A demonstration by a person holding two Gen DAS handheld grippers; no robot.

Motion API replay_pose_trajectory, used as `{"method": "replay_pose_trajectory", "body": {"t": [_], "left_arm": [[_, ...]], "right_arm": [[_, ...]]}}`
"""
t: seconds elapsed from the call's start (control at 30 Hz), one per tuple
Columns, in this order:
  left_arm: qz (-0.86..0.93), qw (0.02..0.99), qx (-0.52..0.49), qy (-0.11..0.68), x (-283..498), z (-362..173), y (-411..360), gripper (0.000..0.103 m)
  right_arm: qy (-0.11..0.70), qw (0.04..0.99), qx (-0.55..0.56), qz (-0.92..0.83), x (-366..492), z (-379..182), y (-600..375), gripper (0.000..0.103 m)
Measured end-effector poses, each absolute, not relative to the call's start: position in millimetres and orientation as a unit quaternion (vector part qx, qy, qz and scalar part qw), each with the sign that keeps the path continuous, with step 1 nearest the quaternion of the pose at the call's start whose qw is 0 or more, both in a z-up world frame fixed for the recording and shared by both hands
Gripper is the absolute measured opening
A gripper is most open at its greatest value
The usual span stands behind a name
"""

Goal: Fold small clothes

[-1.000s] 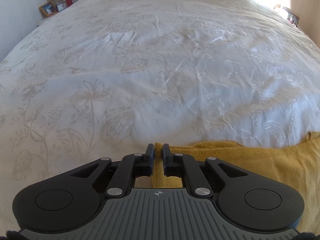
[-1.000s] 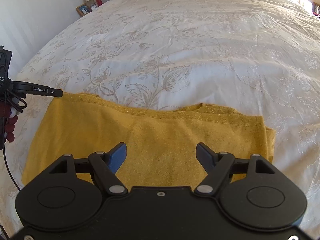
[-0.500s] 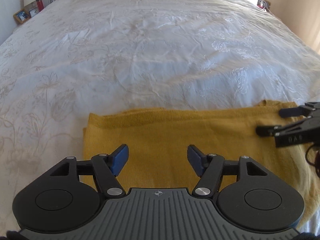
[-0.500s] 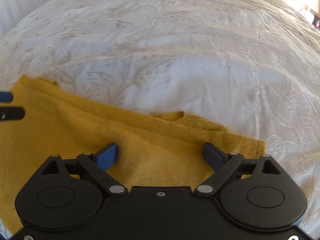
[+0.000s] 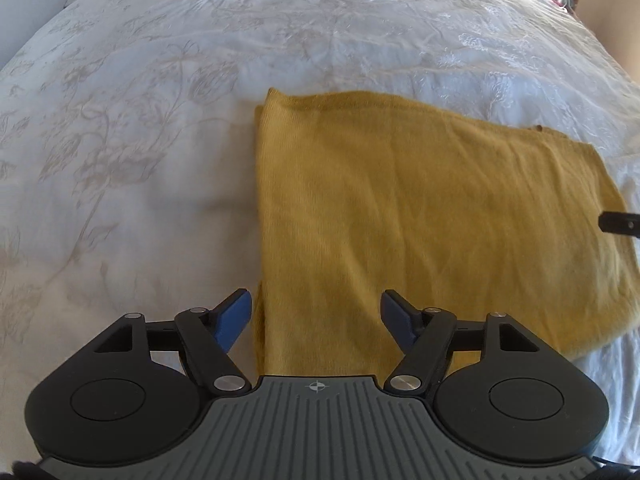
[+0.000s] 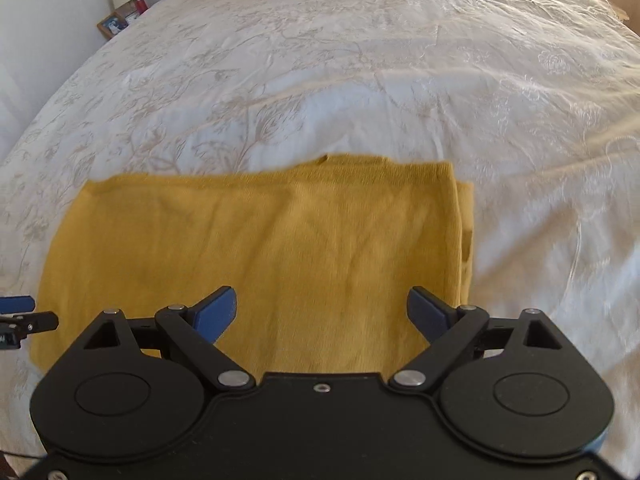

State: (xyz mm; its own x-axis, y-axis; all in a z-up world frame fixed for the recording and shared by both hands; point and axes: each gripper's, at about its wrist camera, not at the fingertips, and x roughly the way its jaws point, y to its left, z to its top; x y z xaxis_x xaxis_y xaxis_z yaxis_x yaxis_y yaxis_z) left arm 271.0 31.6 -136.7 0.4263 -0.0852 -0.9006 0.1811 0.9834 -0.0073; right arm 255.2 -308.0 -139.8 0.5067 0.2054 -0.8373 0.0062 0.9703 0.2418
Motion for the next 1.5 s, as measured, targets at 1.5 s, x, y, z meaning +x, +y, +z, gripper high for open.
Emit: {"method": "replay_pose_trajectory", "body": {"t": [1.5], "left_arm": [[-0.119,0.827,-0.041,0.548,178.9,-128.3,81.1,0.093]], "right_arm": [[0.503,0.835,0.217,-0.059,124.0,-123.2,-307.7,0.102]]}}
